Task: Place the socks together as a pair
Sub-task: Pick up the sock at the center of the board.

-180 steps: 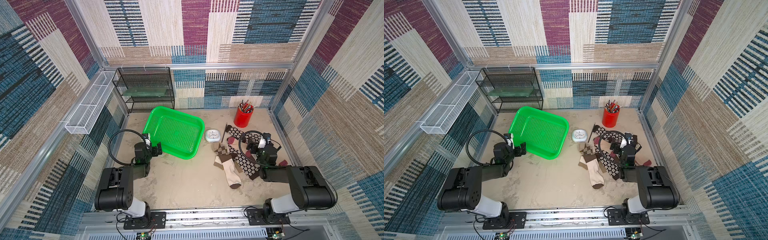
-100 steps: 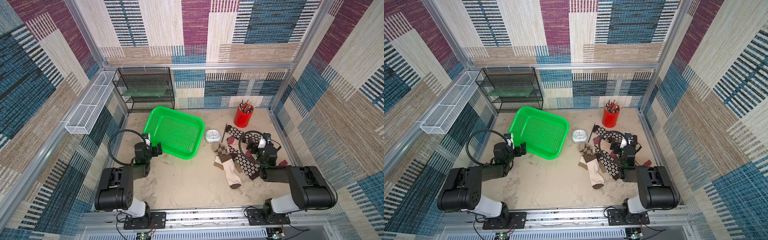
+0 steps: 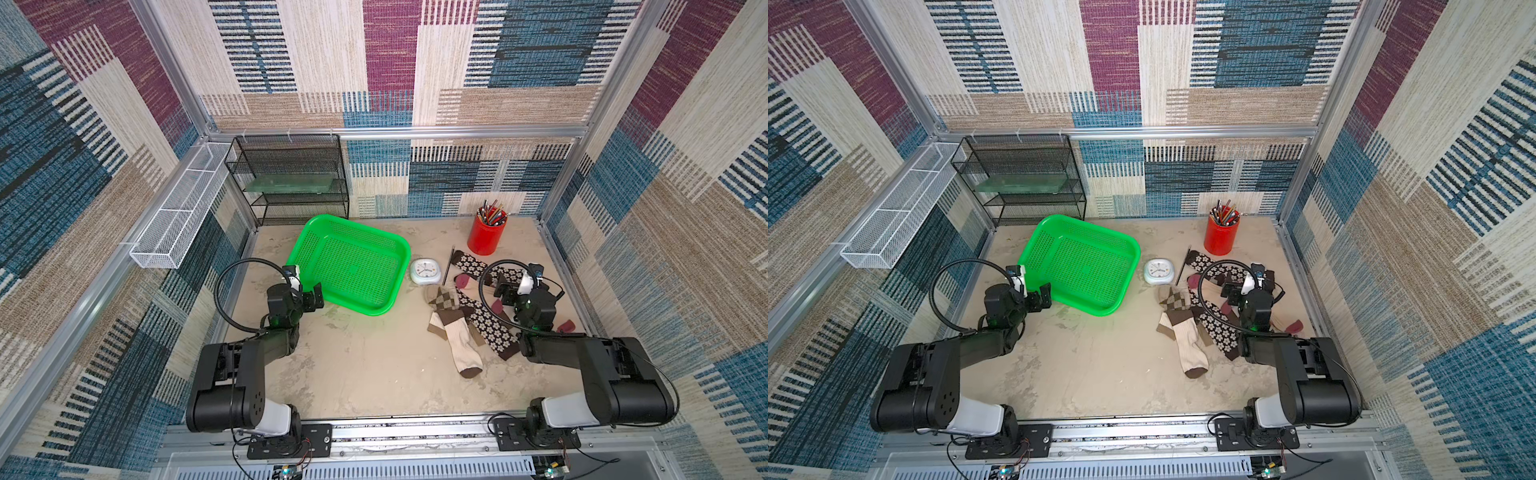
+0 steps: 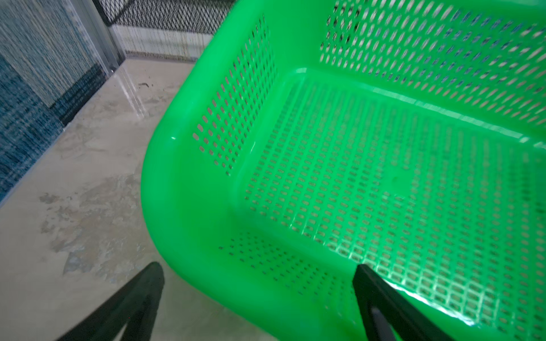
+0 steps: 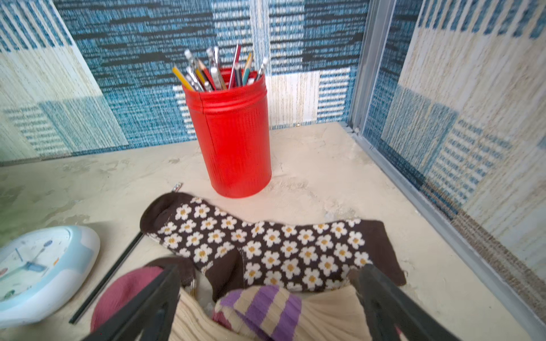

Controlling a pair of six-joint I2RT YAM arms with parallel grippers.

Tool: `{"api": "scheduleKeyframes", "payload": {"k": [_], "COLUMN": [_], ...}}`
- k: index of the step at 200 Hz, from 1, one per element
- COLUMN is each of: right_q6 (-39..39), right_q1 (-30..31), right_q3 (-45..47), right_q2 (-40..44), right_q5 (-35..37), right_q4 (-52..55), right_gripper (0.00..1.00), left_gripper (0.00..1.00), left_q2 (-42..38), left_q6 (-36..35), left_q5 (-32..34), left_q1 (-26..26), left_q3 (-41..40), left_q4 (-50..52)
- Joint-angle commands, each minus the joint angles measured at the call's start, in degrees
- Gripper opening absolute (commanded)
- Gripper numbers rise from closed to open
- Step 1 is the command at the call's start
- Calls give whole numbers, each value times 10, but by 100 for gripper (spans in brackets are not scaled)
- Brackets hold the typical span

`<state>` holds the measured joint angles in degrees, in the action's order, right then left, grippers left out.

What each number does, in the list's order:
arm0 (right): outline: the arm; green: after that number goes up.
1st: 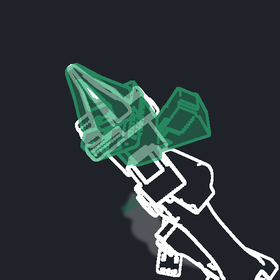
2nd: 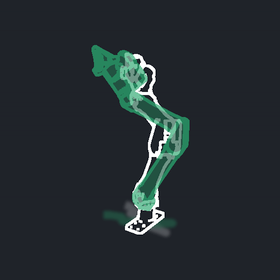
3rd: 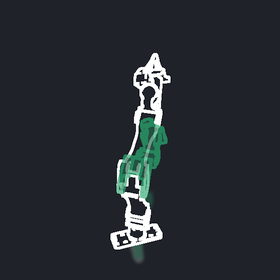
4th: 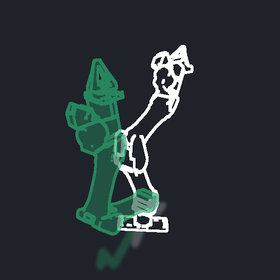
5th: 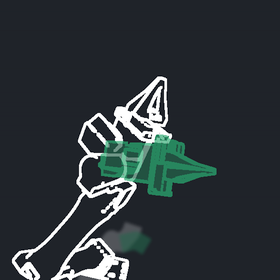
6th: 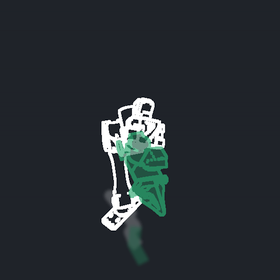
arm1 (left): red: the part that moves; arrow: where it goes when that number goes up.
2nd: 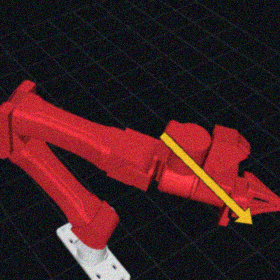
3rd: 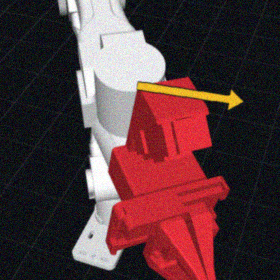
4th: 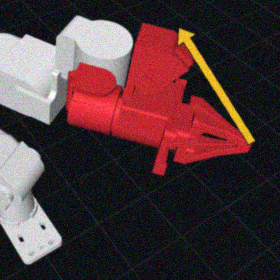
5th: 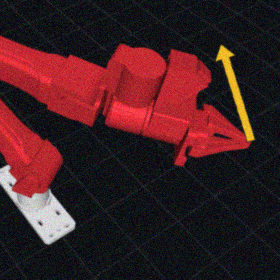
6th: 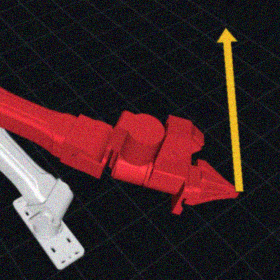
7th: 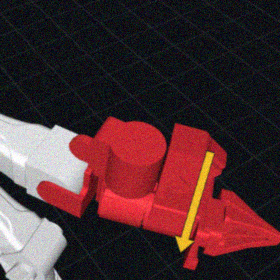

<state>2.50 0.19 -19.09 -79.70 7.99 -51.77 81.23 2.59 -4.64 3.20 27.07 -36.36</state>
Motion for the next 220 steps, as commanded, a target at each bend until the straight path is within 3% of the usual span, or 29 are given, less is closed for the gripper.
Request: {"api": "scheduleKeyframes", "payload": {"k": [1, 53, 83, 111, 151, 177, 193, 220], "right_q6": [14, 72, 129, 208, 398, 511, 538, 539], "right_q1": [6, 24, 34, 89, 286, 423, 457, 472], "right_q3": [-4, -64, -173, -237, -198, -172, -158, -157], "right_q2": [53, 272, 321, 327, 356, 346, 309, 228], "right_q5": [38, 1, -115, -209, -220, -162, -151, -118], "right_q4": [67, 391, 652, 874, 1025, 1048, 1047, 1021], "right_gripper": [96, 96, 96, 96, 98, 96, 94, 89], "left_gripper": [99, 99, 99, 99, 99, 99, 99, 99], "left_q2": [-65, -281, -382, -434, -411, -311, -246, -227], "left_q6": [-20, 52, 87, 64, 89, 153, 200, 288], "left_q5": [16, 35, 5, 3, 43, 102, 127, 87], "left_q1": [1, -1, -17, -76, -249, -385, -449, -476], "left_q3": [9, 32, 82, 162, 252, 301, 325, 297], "left_q4": [71, 272, 418, 598, 795, 867, 888, 842]}}
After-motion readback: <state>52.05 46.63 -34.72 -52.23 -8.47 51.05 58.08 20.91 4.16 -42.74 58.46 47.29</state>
